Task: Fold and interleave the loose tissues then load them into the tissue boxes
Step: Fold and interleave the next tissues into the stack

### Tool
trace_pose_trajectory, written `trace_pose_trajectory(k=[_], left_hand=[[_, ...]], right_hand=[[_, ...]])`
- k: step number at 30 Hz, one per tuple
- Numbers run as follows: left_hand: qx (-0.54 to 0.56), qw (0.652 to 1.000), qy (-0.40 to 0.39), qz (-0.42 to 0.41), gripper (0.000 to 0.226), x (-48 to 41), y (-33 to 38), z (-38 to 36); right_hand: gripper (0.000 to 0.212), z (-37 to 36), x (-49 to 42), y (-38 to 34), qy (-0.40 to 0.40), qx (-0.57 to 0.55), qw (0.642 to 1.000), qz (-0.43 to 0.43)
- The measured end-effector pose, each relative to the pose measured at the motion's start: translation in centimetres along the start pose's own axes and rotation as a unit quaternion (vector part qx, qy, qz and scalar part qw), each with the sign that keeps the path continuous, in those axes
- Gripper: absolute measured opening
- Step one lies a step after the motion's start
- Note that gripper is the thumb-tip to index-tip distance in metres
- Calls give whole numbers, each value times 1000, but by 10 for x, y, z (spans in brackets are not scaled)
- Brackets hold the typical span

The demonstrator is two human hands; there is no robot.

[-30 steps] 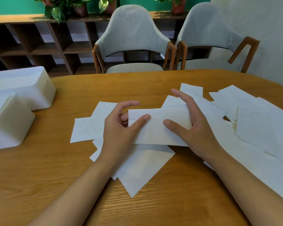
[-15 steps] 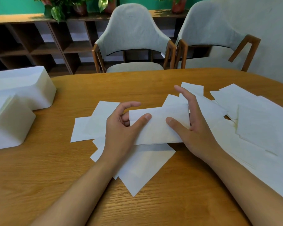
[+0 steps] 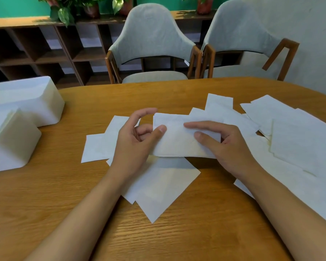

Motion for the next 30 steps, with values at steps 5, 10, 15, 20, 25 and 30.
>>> trace_pose_trajectory(k=[5,10,15,20,25,30], left_hand=[[-77,997,7,5,43,0,0,9],[-370,927,-37,-48,31,18,-5,21],[-406,908,-95,-42,27,26,-12,15],[-391,916,-90,-24,15,27,-8,11],[-394,914,-95,-19,12,26,-8,10],[-412,901,-122,-56,10,28,-9,4]], right_hand=[[26,-1,-1,3,13,11,1000,-9],[29,13,-4,10,60,6,998,-22],[29,11,-4,13,64,5,997,-33],[28,7,-3,11,55,16,998,-34],[29,8,-4,11,55,21,998,-33],[29,8,-4,13,67,30,997,-32]])
Point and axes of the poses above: each hand's wrist, its own x-axis away from the middle knuckle, its own z-axis out of the back of the hand, y = z × x, the point moved 8 cm from there along -x, towards the middle knuckle, and after that the axes turned 1 degree about z, right-handed, at the moved point
